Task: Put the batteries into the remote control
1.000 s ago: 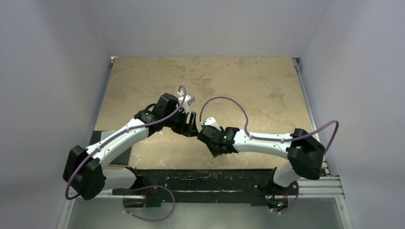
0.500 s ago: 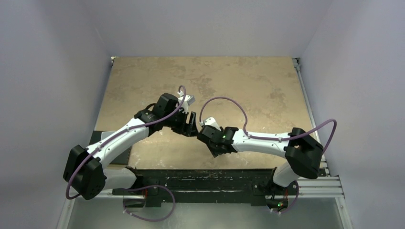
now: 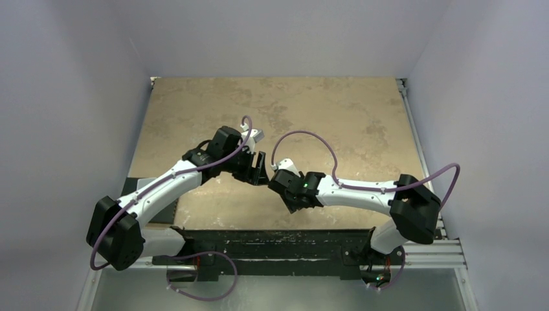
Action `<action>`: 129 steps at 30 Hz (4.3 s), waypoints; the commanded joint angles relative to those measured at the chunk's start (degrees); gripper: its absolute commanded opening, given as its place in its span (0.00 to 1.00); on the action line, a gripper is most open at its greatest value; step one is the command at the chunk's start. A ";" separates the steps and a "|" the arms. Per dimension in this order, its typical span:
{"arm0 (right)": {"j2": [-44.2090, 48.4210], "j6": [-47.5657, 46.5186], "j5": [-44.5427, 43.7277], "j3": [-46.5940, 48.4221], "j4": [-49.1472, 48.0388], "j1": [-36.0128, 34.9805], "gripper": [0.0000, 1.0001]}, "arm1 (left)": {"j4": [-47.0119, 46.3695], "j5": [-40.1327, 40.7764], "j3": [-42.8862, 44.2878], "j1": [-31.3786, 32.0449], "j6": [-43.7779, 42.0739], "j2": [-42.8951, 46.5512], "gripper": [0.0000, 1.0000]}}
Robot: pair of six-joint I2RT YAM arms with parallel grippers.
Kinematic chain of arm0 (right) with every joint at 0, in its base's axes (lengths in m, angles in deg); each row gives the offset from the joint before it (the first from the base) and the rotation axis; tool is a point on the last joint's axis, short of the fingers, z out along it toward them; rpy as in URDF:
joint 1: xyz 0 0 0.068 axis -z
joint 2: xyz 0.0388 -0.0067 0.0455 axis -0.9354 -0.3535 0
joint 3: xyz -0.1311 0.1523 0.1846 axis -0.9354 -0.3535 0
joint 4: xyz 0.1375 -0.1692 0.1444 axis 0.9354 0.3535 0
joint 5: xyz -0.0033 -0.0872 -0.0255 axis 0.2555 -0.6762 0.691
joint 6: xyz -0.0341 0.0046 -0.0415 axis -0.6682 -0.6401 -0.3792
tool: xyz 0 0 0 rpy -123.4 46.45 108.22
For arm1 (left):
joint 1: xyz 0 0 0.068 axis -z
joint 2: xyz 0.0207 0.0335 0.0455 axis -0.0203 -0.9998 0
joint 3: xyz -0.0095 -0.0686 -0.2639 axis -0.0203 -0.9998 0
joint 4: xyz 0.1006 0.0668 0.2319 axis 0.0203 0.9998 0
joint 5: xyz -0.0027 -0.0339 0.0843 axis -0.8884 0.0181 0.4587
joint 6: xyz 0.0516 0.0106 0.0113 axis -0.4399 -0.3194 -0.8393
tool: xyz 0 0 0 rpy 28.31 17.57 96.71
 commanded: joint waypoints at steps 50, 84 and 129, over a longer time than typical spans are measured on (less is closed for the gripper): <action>-1.18 -0.07 1.13 0.28 -0.75 0.70 0.31 | -2.17 -2.78 0.29 -1.64 -0.55 -0.04 0.66; -2.73 -1.58 6.09 -0.51 -2.93 1.75 0.34 | -2.40 -3.61 0.15 -2.21 -0.47 -0.31 0.66; 4.28 5.73 5.40 0.89 -0.91 1.72 0.64 | -2.85 -4.83 -0.20 -2.39 -0.33 0.48 0.66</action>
